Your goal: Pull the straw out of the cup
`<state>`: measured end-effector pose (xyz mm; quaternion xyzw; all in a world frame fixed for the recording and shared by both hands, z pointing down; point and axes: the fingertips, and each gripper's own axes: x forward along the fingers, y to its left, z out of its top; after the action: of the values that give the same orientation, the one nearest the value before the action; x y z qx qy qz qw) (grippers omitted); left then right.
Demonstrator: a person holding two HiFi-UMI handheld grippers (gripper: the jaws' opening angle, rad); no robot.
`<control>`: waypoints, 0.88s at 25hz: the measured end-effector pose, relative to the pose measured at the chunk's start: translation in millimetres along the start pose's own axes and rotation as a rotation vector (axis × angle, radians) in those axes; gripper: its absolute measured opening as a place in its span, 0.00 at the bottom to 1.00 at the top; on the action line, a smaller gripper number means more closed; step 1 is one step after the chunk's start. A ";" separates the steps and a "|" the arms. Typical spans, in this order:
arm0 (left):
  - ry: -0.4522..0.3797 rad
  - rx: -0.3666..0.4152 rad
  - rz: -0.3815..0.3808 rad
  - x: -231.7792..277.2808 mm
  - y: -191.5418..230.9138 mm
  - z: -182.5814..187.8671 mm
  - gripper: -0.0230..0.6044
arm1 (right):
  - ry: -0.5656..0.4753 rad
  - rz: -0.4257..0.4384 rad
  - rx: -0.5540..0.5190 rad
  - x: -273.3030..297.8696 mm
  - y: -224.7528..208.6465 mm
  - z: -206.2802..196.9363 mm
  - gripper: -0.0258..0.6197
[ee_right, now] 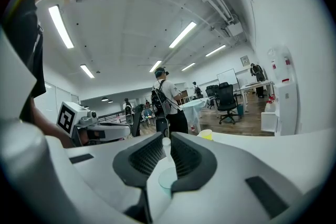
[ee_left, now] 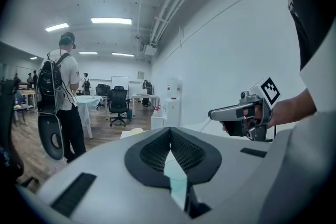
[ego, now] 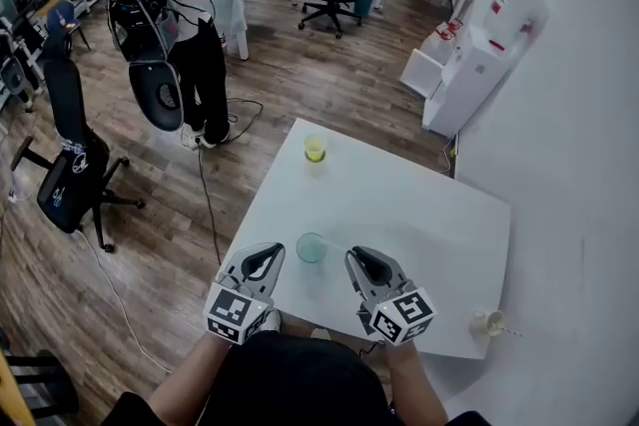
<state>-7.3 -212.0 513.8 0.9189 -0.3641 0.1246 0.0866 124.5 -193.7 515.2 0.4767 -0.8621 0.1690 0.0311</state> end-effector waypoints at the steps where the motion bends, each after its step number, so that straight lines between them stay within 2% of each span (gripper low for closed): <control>1: -0.005 0.001 0.002 -0.8 -0.5 2.9 0.06 | -0.010 0.000 0.000 -2.8 0.3 3.6 0.13; 12: -0.067 0.016 0.037 -16.6 2.9 37.9 0.06 | -0.130 0.026 -0.020 -34.2 5.1 51.3 0.13; 22: -0.115 0.003 0.049 -32.6 7.1 50.6 0.06 | -0.193 0.022 -0.006 -48.0 10.1 70.2 0.13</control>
<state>-26.8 -208.6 456.5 0.9156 -0.3905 0.0744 0.0612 149.7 -172.3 436.2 0.4812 -0.8668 0.1197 -0.0526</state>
